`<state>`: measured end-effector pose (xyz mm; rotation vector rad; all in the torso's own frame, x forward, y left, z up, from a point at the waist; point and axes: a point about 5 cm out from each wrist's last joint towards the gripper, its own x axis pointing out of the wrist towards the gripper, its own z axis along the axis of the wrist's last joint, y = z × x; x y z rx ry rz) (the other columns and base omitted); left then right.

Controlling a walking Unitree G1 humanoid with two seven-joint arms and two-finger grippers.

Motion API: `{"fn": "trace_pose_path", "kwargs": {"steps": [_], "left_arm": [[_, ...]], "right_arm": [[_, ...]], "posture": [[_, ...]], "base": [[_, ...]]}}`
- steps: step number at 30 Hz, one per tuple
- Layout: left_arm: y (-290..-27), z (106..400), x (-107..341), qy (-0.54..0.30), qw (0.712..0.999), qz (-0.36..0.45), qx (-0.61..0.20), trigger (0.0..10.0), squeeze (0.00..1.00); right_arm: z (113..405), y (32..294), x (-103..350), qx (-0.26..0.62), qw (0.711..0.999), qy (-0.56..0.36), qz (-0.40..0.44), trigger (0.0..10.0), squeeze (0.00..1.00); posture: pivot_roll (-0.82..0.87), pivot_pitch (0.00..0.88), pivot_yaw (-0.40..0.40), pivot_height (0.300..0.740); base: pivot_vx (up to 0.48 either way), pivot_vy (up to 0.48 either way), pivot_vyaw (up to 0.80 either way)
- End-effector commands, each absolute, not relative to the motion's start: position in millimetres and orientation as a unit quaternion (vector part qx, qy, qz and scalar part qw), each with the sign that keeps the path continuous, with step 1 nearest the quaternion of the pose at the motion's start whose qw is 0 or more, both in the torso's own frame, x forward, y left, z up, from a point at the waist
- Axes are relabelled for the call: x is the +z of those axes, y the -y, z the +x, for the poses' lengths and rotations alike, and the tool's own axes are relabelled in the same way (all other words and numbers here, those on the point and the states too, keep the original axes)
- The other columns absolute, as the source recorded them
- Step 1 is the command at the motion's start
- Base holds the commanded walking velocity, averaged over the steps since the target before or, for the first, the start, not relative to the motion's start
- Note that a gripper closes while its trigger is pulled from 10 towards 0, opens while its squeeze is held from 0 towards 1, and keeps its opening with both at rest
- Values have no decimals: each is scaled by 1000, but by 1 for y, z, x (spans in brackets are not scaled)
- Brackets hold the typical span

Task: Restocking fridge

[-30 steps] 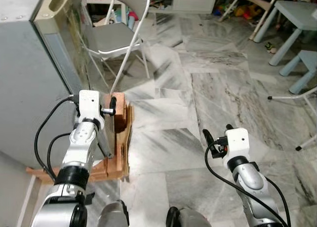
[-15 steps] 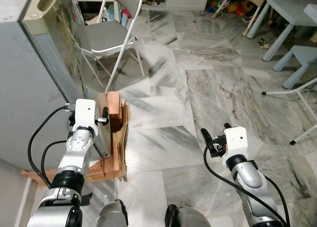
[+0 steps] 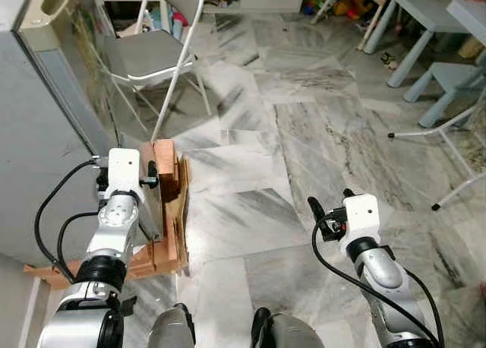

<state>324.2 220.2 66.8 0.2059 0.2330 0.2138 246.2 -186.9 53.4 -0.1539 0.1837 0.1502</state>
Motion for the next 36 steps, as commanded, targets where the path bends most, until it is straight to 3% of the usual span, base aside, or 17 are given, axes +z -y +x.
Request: {"fn": "trace_pose_path", "kwargs": {"steps": [1,9,15,23,25,36], "left_arm": [[-229,323,70,-108,978,116,133,10000,0],[-230,322,73,-96,980,108,139,10000,0],[-207,317,80,-49,991,87,86,10000,0],[-184,279,78,-24,997,65,29,10000,0],[-175,262,79,-12,998,62,7,10000,0],[-175,244,86,-12,998,61,4,10000,0]], "right_arm": [[246,189,53,75,989,-97,-78,10000,0],[245,186,55,93,988,-88,-88,10000,0],[243,187,57,87,989,-83,-90,10000,0],[241,187,57,85,989,-86,-89,10000,0],[243,188,58,83,989,-86,-88,10000,0],[248,185,63,80,990,-77,-84,10000,0]], "posture": [[12,93,-50,740],[13,94,-51,740],[11,95,-49,740],[29,96,-52,740],[42,98,-55,740],[74,111,-53,740]], "base": [[0,0,0],[0,0,100],[0,0,800],[0,0,577],[317,0,0],[382,0,0]]}}
